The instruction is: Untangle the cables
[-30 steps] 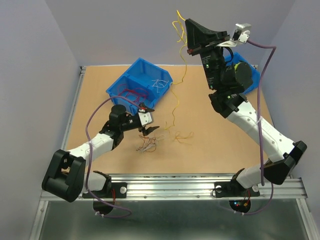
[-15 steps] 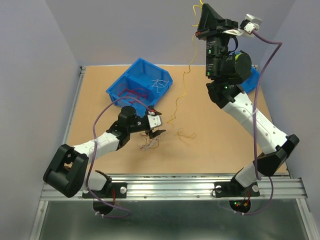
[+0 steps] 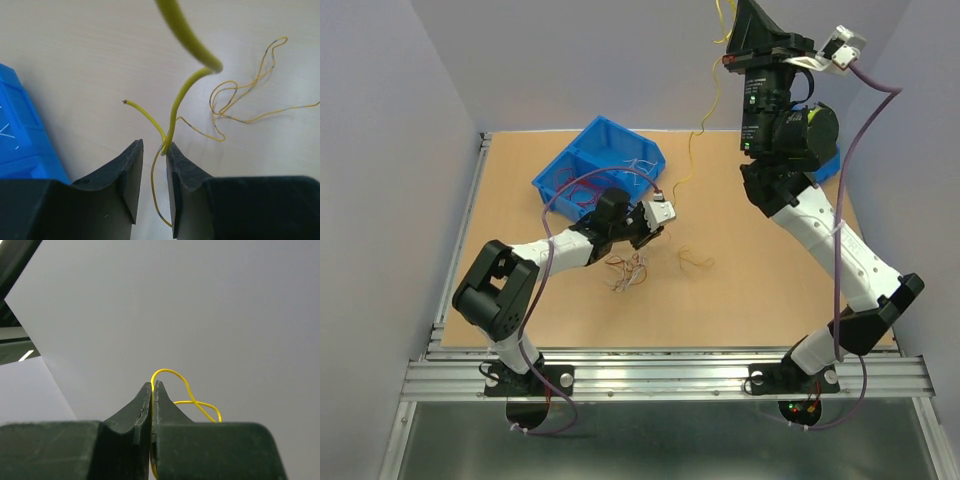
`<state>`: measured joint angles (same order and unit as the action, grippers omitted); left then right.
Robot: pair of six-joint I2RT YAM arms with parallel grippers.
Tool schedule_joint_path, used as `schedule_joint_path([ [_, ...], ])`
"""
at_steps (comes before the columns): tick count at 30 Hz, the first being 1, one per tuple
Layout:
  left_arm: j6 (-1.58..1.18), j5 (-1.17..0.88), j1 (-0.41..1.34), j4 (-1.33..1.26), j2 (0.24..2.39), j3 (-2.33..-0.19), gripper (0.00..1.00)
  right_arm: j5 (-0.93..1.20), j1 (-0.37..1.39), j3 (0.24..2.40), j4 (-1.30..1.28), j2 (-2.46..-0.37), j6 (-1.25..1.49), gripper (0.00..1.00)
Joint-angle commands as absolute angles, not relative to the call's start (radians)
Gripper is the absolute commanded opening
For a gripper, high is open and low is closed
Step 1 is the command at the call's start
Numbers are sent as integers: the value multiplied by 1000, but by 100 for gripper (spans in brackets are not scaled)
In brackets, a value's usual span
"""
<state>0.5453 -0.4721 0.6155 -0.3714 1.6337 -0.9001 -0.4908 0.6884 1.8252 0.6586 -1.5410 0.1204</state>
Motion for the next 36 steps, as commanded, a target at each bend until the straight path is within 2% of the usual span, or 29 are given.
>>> schedule_joint_path([
  [1,505,-426,621,-296,1644,-965,36,-518,689,1927,710,-1514,77,0],
  [3,506,-428,621,-288,1640,-962,36,-537,690,1931,712,-1500,60,0],
  [6,502,-416,618,-255,1643,-974,26,-578,689,1940,716,-1462,35,1],
  [7,502,-416,618,-255,1643,-979,26,-589,689,1940,718,-1462,31,1],
  [10,486,-433,600,-247,1644,-983,0,-617,689,1945,742,-1433,11,0],
  [14,445,-498,551,-221,1651,-1002,0,-679,689,1959,811,-1416,-70,1],
  [20,391,-667,379,-155,1666,-1046,0,-729,689,1957,874,-1370,-143,1],
  [23,384,-676,333,-156,1616,-1020,0,-747,689,1944,910,-1347,-193,1],
  [25,373,-637,325,-222,1553,-974,0,-758,690,1945,928,-1341,-251,1],
  [29,293,-427,293,-320,1454,-922,0,-796,689,1948,962,-1336,-334,1],
  [36,163,-367,166,-481,1284,-809,0,-842,690,1887,1067,-1290,-385,1],
])
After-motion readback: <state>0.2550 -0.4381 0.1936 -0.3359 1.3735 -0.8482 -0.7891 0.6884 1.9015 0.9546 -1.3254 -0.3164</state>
